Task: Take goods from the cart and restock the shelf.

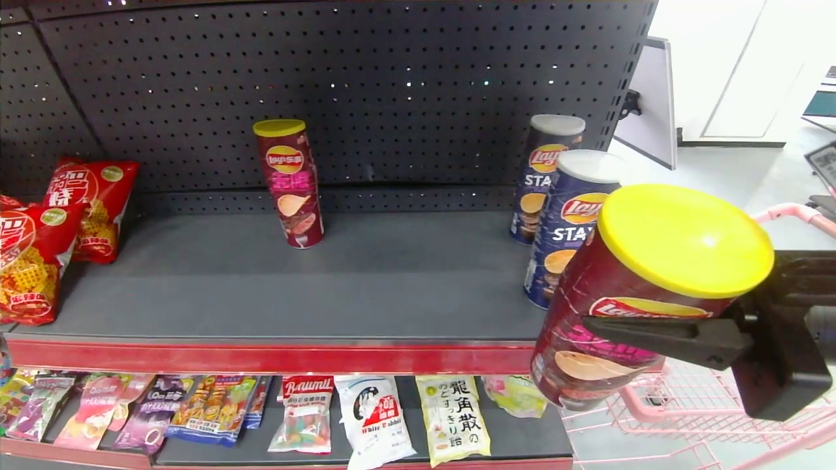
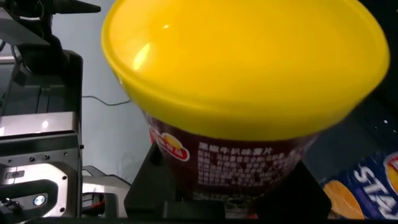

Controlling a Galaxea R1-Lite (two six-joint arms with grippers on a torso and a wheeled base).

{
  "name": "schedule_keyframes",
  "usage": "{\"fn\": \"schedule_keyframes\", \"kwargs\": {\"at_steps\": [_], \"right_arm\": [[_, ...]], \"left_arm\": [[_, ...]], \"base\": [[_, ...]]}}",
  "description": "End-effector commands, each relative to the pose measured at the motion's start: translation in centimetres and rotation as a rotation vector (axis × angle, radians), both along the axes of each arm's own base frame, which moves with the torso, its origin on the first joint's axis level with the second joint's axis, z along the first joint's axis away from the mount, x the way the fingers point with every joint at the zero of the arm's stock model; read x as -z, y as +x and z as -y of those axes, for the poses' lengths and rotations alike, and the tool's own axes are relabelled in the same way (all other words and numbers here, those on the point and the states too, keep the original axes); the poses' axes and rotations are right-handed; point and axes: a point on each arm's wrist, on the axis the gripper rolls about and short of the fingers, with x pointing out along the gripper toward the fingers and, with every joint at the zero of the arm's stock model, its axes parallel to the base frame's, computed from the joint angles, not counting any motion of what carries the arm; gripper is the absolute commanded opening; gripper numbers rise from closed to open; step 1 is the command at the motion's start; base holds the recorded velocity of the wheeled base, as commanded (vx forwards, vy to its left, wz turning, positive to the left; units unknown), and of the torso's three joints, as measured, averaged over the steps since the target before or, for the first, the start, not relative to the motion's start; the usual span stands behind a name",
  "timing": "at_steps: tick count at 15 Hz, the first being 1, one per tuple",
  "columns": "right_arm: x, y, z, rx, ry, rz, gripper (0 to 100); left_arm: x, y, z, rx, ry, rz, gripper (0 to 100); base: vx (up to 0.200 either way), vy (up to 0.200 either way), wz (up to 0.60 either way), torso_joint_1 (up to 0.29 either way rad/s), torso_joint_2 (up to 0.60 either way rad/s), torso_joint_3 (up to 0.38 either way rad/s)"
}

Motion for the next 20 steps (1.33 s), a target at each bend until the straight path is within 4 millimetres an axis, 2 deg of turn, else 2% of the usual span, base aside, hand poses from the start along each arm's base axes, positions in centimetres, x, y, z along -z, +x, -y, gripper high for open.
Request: {"fn": "schedule_keyframes", "kwargs": {"at_steps": [1, 8, 20], "right_arm": [[0.04, -0.05, 0.02, -0.001, -0.001, 0.0, 0], [0.41, -0.11, 0.07, -0.001, -0.008, -0.01, 0], [1.04, -0.09, 0.08, -0.001, -0.021, -0.027, 0]], "left_arm": [[0.01, 0.0, 0.0, -0.001, 0.0, 0.0, 100], [0.01, 0.01, 0.0, -0.001, 0.0, -0.002, 100], [0.02, 0.0, 0.0, 0.0, 0.003, -0.002, 100]], "base": [[0.0, 0.2, 0.0, 0.002, 0.01, -0.002], [0.0, 0.2, 0.0, 0.001, 0.0, 0.003], [0.0, 0.0, 0.0, 0.0, 0.0, 0.0]]}}
